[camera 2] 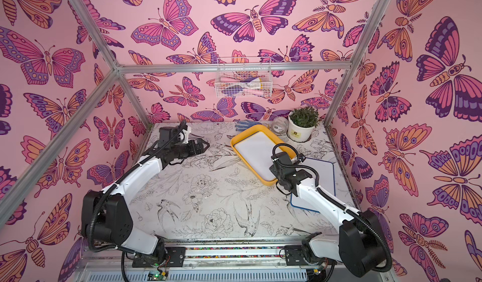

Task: Put the whiteboard into the storage box
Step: Place the whiteboard in the storage box, then move the storage box to the center of the board.

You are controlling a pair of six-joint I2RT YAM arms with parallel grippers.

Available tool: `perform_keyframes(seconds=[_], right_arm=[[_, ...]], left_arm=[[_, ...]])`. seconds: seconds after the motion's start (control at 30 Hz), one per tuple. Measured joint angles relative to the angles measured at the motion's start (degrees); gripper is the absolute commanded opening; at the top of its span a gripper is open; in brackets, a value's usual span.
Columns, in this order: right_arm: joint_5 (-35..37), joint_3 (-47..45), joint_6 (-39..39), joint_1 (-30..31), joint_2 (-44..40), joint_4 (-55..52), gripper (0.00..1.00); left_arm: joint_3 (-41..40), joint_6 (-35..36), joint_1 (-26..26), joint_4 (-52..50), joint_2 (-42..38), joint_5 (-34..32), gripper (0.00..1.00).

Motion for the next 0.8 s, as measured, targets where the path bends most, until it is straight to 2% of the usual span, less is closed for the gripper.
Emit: perform_keyframes(seconds=[0.23,0.53,0.7,0.8], right_arm=[[-3.56,-0.02,-2.78,-3.26,0.79,-1.53,0.56],[-9.55,1.46,-4.83,-3.96,10.40,-1.27,0.45],[-11.45,1.60,-5.84,-3.96,12.57,-0.52,0.24],[-11.91,1.73,-5.77,-3.96,13.05,0.00,0.15]], left_arm=[[0.00,0.02,0.00,0.00,0.13,0.00,0.96],[0.00,0.02,0.00,-0.02,0.52,0.00,0.96],[0.00,0.02,0.00,-0.07,0.70,0.00,0.96],[0.00,0.04,0.09,-0.13,0.70,-0.02,0.96]])
